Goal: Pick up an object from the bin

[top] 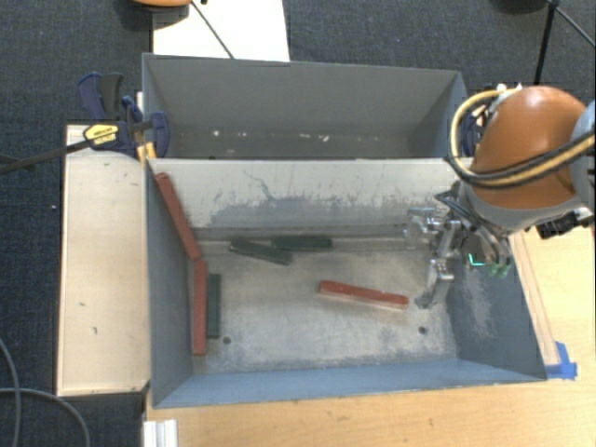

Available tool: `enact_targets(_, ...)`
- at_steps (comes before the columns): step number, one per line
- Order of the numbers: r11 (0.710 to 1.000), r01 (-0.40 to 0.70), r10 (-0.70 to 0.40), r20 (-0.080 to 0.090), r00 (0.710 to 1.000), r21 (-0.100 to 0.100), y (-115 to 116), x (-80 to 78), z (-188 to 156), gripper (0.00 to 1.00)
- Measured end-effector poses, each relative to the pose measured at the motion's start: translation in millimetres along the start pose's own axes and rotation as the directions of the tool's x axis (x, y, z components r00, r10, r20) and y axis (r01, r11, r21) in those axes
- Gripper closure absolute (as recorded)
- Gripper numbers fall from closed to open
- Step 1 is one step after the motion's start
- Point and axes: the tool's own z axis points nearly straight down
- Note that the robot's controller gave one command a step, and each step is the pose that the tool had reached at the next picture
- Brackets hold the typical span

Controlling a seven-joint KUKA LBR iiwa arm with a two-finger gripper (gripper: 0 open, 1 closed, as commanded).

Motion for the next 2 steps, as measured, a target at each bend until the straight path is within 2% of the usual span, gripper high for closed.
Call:
enact_targets(1, 0.999, 0.037, -0.037, 0.009, 0.999, 0.001, -5.1, -2.4, 43.0, 0.0)
enact_targets(2, 0.997, -0.08, 0.08, -0.002, 0.997, 0.0, -8.6, -15.4, 127.2, 1.0)
